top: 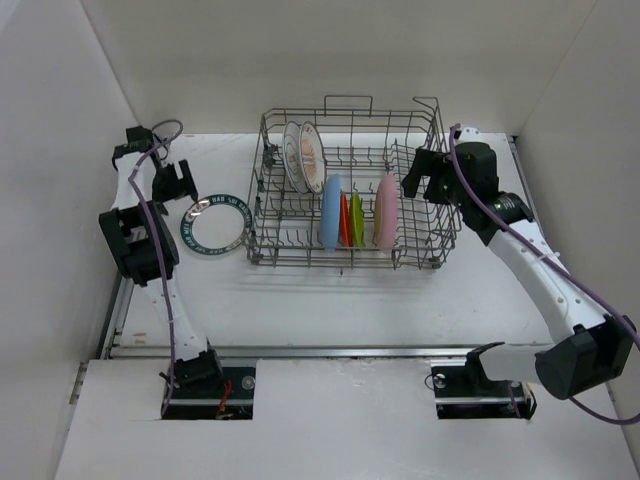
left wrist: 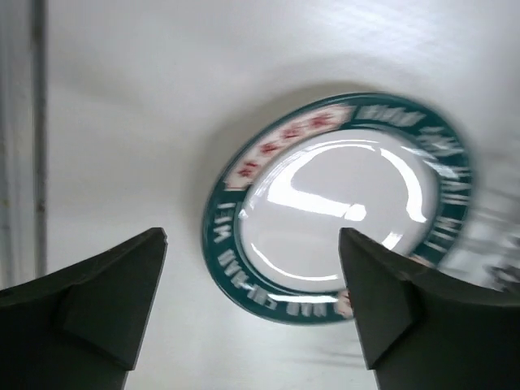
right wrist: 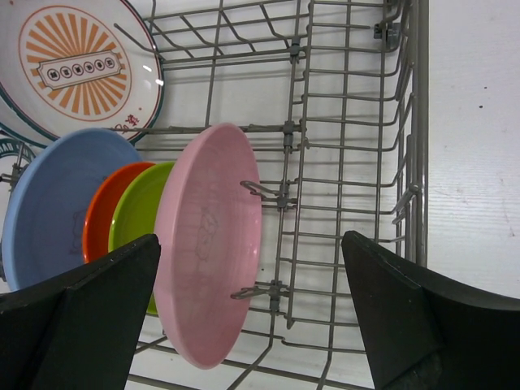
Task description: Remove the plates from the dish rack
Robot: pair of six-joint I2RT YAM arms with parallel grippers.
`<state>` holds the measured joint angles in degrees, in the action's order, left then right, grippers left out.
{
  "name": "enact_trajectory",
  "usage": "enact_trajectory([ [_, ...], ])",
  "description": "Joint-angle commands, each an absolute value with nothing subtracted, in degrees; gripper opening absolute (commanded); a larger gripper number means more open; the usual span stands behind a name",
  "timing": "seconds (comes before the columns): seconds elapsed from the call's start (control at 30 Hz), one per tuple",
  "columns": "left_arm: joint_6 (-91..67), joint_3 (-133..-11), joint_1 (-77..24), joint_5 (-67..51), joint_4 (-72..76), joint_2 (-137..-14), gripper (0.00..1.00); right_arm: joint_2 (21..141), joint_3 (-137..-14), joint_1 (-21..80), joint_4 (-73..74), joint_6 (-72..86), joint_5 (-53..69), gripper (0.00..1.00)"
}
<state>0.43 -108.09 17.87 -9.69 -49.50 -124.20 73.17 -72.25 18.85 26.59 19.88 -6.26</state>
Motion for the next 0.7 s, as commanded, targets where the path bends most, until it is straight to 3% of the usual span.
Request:
enact_trajectory([
  [0.0, -1.05, -115.74, 13.47, -13.88, -45.8, -110.49, 0.86, 72.77, -74.27, 19.34, 25.49, 19.16, -5.71, 0.99],
  [0.03, -1.05, -118.97, 12.49, -15.19, -45.1, -109.87, 0.98, 73.82, -74.79, 19.34, 25.49, 19.16, -5.71, 0.99],
  [0.07, -1.05, -120.83, 11.7, -16.95, -45.09, -109.86, 1.0, 74.44, -74.79, 19.34, 25.49, 19.16, -5.71, 0.99],
  [0.27, 0.86, -132.96, 2.74, -21.98, -45.34, -113.2, 1.0, 77.43, -76.38, 19.34, 26.54, 19.78, -4.58, 0.99],
  [0.47, 14.67, -136.58, -13.68, -3.72, -46.15, -118.29, 1.0, 78.05, -77.61, 20.39, 26.54, 19.78, -5.18, 0.99],
  [0.67, 11.87, -137.2, -15.38, 2.71, -43.51, -120.76, 1.0, 78.05, -78.13, 21.53, 26.54, 19.78, -5.19, 0.93],
])
